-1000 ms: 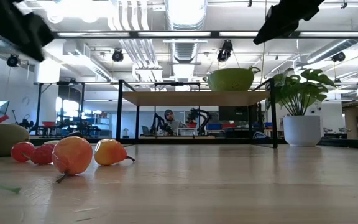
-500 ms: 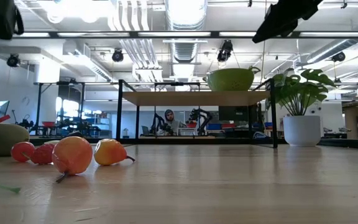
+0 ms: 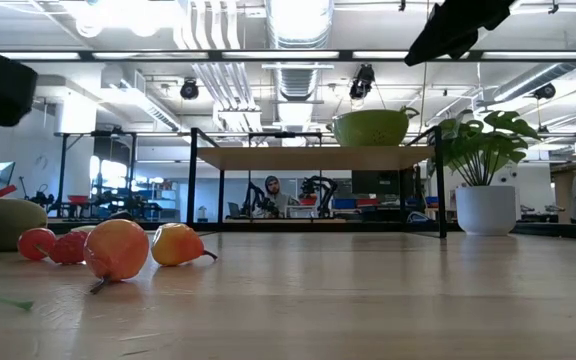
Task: Build produce basket
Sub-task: Put the black cherry into the green basket
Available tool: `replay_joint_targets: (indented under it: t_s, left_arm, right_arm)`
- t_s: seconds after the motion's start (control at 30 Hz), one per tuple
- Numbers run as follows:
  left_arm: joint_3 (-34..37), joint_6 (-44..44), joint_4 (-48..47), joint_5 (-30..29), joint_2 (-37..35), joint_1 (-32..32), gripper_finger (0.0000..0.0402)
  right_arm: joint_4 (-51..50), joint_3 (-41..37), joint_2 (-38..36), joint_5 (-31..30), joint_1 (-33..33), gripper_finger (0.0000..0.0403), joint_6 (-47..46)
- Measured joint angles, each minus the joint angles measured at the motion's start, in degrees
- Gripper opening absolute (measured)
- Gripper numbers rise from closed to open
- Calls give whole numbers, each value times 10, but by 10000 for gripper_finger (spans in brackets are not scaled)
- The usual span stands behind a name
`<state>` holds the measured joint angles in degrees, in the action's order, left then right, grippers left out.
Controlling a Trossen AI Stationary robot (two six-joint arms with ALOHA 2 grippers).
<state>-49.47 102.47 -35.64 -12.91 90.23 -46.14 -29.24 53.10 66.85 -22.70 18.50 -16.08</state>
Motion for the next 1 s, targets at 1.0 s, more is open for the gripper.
replay_joint_targets:
  t_s: [1.0]
  left_arm:
    - [0,-41,-25,12,18,8,5]
  right_arm:
    - [0,0,0,2,0,134,-3]
